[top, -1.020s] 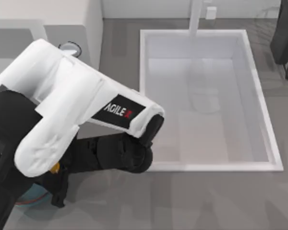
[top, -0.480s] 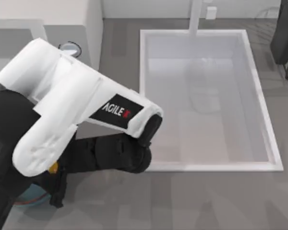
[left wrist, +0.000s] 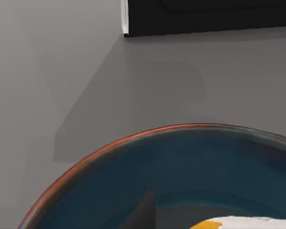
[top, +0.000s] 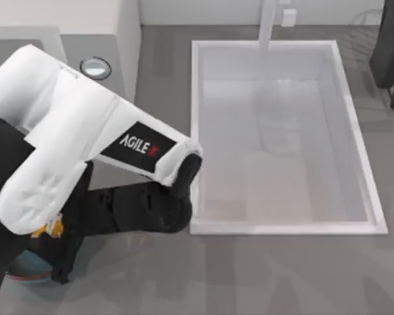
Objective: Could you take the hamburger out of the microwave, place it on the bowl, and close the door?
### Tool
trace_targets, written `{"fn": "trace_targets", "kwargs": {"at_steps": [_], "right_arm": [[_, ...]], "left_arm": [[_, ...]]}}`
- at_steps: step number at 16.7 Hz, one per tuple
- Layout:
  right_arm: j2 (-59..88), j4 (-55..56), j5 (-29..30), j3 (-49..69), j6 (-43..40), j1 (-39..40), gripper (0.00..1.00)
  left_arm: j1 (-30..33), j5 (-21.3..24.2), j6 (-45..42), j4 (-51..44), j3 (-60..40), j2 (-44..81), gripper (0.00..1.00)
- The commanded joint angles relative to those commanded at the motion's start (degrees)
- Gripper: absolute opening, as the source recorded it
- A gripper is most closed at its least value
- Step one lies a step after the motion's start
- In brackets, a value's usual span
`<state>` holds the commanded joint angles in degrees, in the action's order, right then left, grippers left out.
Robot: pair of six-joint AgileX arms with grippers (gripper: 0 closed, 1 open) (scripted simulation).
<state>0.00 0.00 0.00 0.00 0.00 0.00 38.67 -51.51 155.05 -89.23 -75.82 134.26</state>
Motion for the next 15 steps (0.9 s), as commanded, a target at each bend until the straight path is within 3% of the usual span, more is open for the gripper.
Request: {"fn": "trace_targets", "kwargs": {"at_steps": [10, 15], "right_arm": [[0.00, 0.00, 0.00, 0.00, 0.00, 0.00, 1.00], [0.00, 0.00, 0.00, 0.00, 0.00, 0.00, 1.00]], "left_arm": [[-1.52, -1.33, -1.14, 3.05, 3.24, 1.74, 0.00], [-1.52, -1.33, -1.14, 3.05, 3.24, 1.74, 0.38]]}}
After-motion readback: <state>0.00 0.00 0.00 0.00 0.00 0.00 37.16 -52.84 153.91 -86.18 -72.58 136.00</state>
